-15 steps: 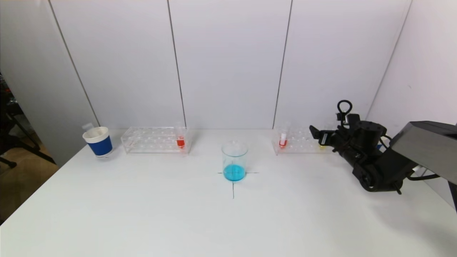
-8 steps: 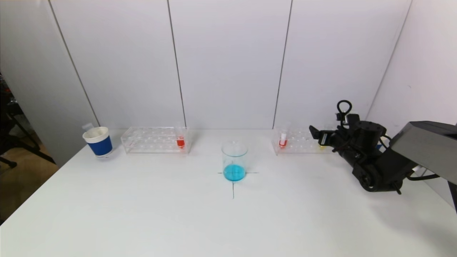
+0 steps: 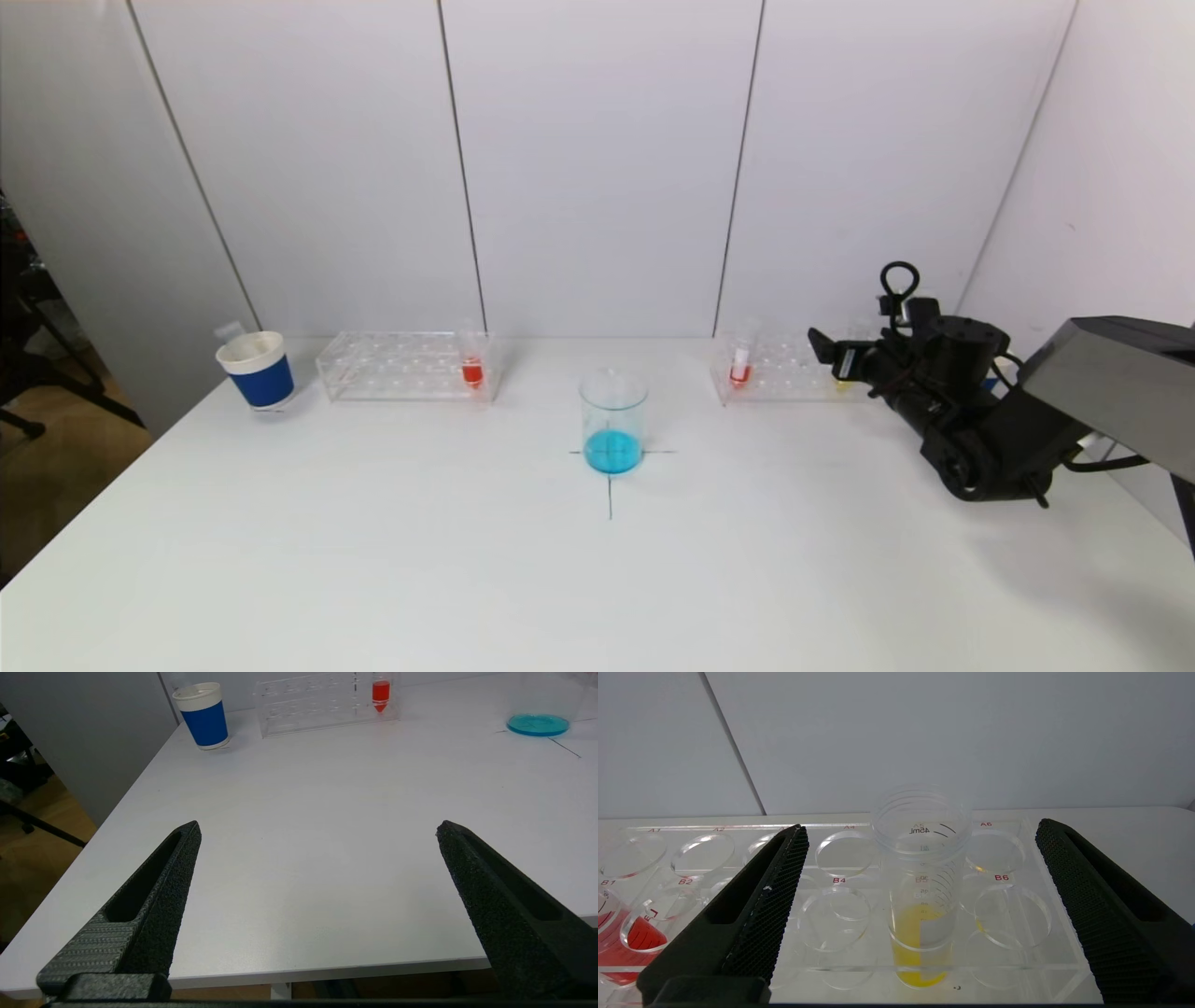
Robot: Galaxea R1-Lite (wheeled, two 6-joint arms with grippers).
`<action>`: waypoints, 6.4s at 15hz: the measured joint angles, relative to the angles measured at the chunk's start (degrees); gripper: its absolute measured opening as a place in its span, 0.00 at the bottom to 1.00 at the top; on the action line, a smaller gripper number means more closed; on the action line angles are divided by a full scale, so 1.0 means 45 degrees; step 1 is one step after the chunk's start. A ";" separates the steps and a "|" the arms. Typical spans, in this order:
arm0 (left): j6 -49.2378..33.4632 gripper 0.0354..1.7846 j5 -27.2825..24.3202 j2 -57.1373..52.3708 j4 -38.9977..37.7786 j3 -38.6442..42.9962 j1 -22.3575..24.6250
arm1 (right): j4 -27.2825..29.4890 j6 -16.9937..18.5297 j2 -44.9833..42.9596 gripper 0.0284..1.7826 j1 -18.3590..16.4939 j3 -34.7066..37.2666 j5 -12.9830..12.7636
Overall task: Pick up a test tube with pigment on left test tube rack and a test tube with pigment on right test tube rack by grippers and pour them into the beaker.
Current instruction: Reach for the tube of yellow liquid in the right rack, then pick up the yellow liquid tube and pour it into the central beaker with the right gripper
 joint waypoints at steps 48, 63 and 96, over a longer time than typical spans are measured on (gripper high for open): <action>0.0005 0.99 0.0003 0.0000 0.0000 0.0000 0.0005 | 0.6786 -0.0978 -0.5478 0.27 0.0298 -0.2281 -0.0035; 0.0005 0.99 0.0000 0.0000 0.0000 0.0000 0.0000 | 1.0153 -0.5296 -0.6954 0.27 0.4310 -0.4272 0.1758; 0.0011 0.99 0.0003 0.0000 0.0000 0.0000 0.0000 | 0.6358 -1.6468 -0.1159 0.27 0.5107 -0.4974 0.7718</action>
